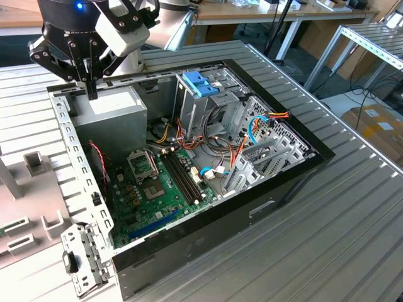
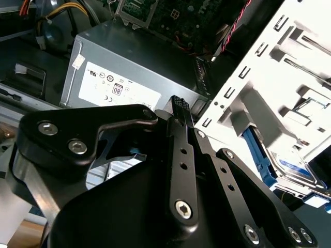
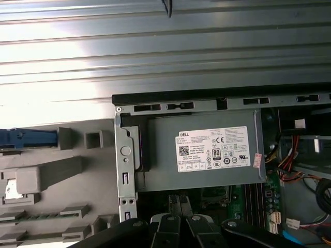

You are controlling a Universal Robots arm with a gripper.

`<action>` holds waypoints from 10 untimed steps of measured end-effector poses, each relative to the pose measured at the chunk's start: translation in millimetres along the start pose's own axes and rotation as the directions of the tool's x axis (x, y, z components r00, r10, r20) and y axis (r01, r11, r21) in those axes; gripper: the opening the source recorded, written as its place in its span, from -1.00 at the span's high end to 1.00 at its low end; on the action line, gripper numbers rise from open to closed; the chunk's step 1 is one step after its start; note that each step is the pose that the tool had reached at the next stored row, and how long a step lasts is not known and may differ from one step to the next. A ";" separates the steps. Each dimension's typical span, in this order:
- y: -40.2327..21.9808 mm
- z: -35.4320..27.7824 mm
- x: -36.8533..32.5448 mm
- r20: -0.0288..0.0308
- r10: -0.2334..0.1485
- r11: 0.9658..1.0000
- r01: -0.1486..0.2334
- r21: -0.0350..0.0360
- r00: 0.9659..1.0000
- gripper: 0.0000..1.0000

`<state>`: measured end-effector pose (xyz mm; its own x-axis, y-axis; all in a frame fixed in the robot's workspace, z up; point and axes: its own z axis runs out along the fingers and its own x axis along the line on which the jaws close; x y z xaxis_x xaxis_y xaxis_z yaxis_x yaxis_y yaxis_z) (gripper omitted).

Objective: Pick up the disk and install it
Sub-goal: 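Reach for the disk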

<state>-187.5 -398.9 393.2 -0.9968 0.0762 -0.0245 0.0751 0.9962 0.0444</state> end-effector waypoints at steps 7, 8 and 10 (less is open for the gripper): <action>-0.3 -0.1 3.8 0.000 0.000 1.000 0.000 0.000 1.000 0.79; -0.3 -0.1 4.2 0.000 0.000 1.000 0.000 0.000 1.000 0.79; -0.4 -0.2 4.9 0.000 0.000 1.000 0.000 0.000 1.000 0.79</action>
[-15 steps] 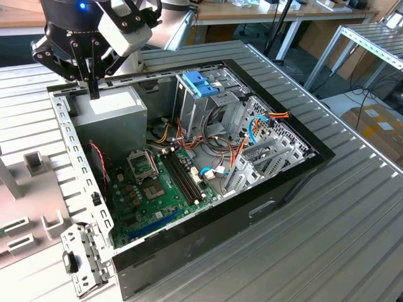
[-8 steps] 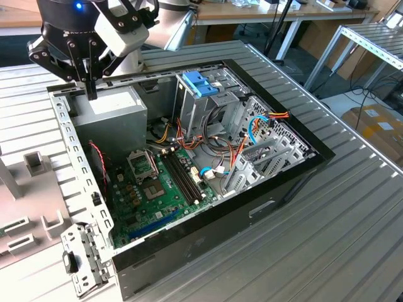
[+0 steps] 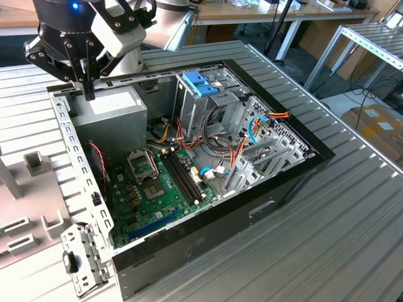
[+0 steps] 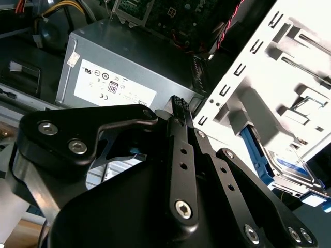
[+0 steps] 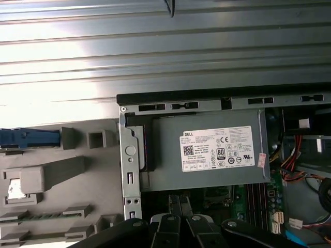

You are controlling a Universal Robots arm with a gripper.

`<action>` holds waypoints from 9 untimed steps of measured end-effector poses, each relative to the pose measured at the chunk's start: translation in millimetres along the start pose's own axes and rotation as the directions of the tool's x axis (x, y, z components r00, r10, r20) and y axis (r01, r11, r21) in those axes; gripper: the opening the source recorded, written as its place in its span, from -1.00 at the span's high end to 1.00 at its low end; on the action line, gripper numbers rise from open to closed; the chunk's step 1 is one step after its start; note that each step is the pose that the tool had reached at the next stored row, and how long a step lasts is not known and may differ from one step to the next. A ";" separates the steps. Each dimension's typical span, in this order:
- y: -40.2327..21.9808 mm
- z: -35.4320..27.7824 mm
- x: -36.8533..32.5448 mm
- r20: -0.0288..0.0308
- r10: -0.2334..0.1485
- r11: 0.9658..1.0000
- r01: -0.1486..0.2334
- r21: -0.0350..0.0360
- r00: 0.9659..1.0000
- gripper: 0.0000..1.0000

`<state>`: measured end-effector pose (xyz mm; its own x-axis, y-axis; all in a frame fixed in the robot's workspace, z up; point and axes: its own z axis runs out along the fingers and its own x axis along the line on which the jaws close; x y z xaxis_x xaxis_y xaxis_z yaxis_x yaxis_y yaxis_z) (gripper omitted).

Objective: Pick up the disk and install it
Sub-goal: 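Reach for the disk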

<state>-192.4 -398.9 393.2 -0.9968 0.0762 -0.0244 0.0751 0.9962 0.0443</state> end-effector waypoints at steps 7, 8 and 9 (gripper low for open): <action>-0.2 0.0 3.0 0.000 0.000 1.000 0.000 0.000 1.000 0.79; -0.3 -0.1 3.7 0.000 0.000 1.000 0.000 0.000 1.000 0.79; -0.3 -0.1 4.0 0.000 0.000 1.000 0.000 0.000 1.000 0.79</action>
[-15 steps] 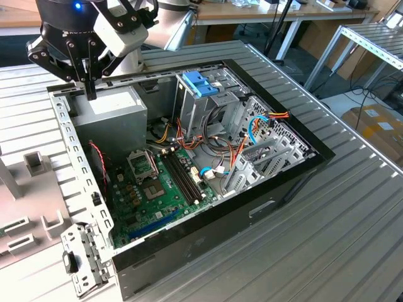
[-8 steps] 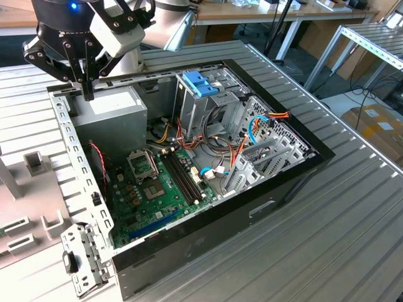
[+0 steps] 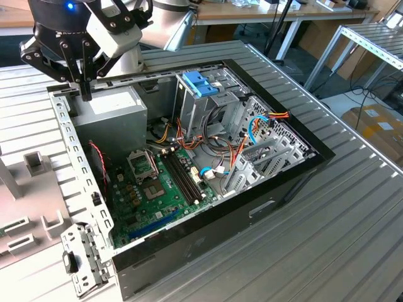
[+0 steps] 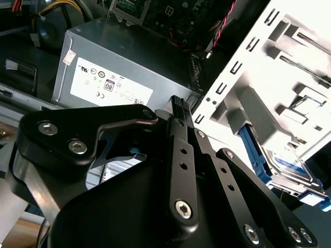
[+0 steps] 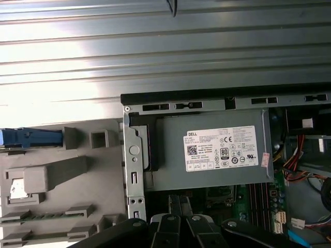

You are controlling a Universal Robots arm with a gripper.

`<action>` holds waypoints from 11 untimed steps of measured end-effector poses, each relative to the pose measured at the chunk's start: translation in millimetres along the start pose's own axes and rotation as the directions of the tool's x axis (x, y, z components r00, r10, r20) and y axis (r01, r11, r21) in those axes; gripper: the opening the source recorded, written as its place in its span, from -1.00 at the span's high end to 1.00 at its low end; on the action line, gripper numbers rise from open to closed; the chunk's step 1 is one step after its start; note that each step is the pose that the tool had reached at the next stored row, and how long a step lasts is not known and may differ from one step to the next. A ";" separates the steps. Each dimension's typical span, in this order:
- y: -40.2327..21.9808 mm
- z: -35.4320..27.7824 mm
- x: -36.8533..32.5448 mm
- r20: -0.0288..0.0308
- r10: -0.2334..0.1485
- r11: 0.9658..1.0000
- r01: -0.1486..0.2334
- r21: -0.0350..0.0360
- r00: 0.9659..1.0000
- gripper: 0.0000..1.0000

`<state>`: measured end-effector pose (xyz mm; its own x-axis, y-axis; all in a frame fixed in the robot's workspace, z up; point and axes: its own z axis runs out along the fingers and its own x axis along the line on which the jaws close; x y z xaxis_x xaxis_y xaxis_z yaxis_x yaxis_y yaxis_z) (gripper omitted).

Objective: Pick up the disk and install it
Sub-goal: 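Reach for the disk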

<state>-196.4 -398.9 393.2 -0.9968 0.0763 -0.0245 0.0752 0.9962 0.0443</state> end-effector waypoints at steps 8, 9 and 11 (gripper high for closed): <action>-0.3 -0.1 4.4 0.000 0.000 1.000 0.000 0.000 1.000 0.79; -0.4 -0.1 5.2 0.000 0.000 1.000 0.000 0.000 1.000 0.79; -0.4 -0.2 5.9 0.000 0.000 1.000 0.000 0.000 1.000 0.79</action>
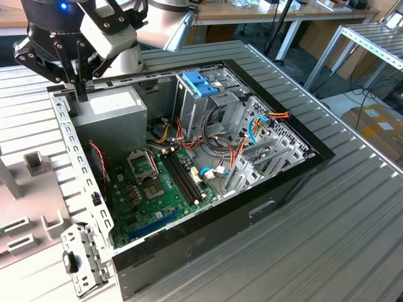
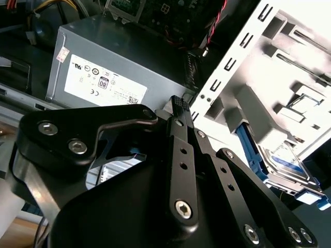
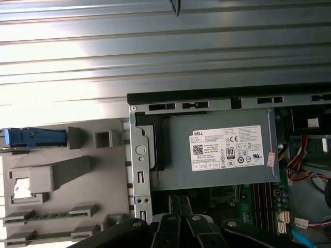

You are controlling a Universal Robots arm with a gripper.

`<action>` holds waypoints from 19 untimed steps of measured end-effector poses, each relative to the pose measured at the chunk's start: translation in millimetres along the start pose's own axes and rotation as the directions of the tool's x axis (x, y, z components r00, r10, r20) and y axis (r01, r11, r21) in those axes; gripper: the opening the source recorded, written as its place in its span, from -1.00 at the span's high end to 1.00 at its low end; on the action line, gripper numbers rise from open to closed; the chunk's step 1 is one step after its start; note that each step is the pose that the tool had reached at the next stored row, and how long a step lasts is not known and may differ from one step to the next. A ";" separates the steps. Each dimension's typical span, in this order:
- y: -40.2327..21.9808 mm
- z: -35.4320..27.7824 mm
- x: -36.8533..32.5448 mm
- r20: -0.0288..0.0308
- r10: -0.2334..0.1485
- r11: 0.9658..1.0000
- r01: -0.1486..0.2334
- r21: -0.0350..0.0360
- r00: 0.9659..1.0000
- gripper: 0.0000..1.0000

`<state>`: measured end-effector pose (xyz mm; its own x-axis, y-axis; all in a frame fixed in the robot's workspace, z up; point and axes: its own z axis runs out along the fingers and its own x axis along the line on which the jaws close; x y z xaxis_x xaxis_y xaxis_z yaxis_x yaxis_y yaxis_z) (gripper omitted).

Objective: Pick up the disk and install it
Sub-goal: 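Reach for the disk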

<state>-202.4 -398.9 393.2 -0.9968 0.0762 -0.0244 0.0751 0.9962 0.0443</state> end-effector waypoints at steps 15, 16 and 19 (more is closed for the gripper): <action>-0.8 -0.3 10.1 0.000 0.000 1.000 0.000 0.000 1.000 0.79; -0.8 -0.3 10.7 0.000 0.000 1.000 0.000 0.000 1.000 0.79; -1.0 -0.4 13.3 0.000 0.000 1.000 0.000 0.000 1.000 0.79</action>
<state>-215.7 -399.0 393.2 -0.9968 0.0762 -0.0245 0.0750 0.9962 0.0444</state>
